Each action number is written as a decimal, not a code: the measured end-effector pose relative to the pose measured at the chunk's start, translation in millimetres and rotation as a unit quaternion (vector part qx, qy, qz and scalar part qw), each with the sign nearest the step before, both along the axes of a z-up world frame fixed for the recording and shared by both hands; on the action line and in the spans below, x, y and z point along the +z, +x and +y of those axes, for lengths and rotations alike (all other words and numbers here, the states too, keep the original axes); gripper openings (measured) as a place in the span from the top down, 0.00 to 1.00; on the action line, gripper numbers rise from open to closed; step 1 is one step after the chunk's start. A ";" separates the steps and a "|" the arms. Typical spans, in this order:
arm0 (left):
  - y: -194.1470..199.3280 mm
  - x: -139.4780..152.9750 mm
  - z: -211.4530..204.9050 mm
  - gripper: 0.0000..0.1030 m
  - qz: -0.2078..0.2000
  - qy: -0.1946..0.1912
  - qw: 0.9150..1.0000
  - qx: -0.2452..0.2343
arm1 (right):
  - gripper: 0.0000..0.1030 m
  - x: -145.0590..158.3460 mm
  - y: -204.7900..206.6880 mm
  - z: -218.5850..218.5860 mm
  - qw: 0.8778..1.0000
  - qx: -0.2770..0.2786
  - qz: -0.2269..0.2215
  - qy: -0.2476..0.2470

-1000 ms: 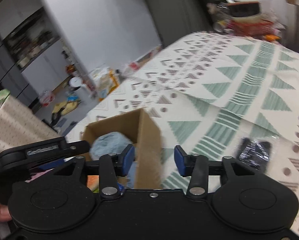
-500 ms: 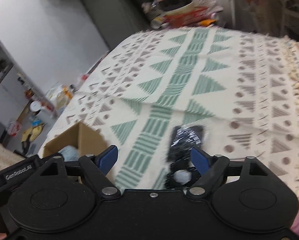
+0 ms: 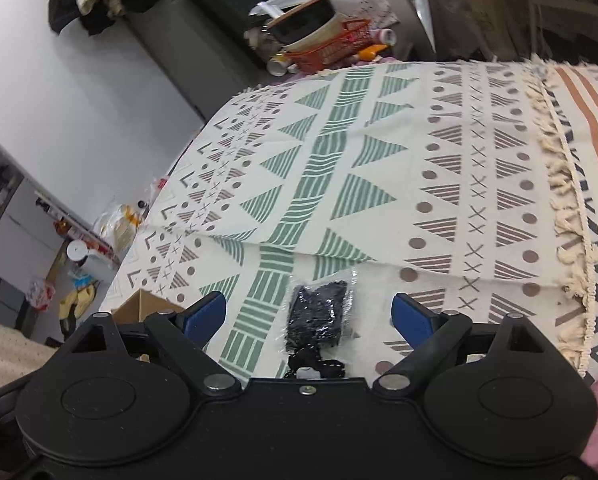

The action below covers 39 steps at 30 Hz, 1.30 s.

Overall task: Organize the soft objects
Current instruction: 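Move both grippers back to the black bags on the bed, then grasp the black plastic bag with the left gripper while the right gripper grasps the clear bag of black beads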

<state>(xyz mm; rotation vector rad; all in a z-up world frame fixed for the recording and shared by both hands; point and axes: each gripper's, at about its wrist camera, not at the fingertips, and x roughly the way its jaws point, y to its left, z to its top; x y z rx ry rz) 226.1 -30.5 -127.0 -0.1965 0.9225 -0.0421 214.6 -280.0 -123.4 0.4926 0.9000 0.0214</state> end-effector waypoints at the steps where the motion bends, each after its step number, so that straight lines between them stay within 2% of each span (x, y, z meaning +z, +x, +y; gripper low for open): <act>1: 1.3 0.3 -3.1 0.21 0.001 0.002 1.000 -0.001 | 0.13 -1.0 0.3 -4.0 1.000 -0.005 0.001 0.005; 8: 11.7 -2.0 -32.5 0.21 0.012 0.005 0.999 -0.032 | 0.15 -10.5 4.9 -29.4 0.998 -0.036 0.020 0.040; 11: 11.7 -7.8 -47.0 0.21 0.017 0.001 0.999 -0.043 | 0.15 -12.4 6.0 -34.7 0.998 -0.042 0.024 0.038; 14: 11.9 -20.0 -61.3 0.21 0.027 0.001 0.998 -0.050 | 0.15 -16.4 6.4 -35.7 0.998 -0.038 0.028 0.039; 16: 12.6 -29.4 -67.9 0.21 0.038 -0.004 0.998 -0.052 | 0.22 -21.8 8.1 -35.1 0.998 -0.031 0.037 0.043; 18: 12.6 -38.9 -74.0 0.22 0.050 -0.005 0.997 -0.053 | 0.24 -28.2 9.5 -34.5 0.997 -0.030 0.048 0.045; 26: 20.3 -69.6 -87.9 0.22 0.084 -0.007 0.995 -0.053 | 0.24 -37.2 10.8 -24.7 0.997 -0.008 0.061 0.037; 30: 25.8 -88.3 -94.1 0.24 0.110 -0.013 0.992 -0.054 | 0.24 -42.7 14.2 -24.4 0.997 -0.002 0.067 0.047; 35: 26.3 -105.5 -103.3 0.25 0.124 -0.012 0.990 -0.063 | 0.24 -50.3 20.8 -23.2 0.996 0.002 0.077 0.053; 37: 26.0 -109.6 -104.2 0.28 0.117 -0.015 0.991 -0.064 | 0.24 -52.8 23.5 -21.8 0.995 0.005 0.080 0.052; 39: 25.5 -112.7 -103.8 0.36 0.112 -0.018 0.991 -0.066 | 0.24 -54.7 24.8 -20.8 0.995 0.007 0.081 0.050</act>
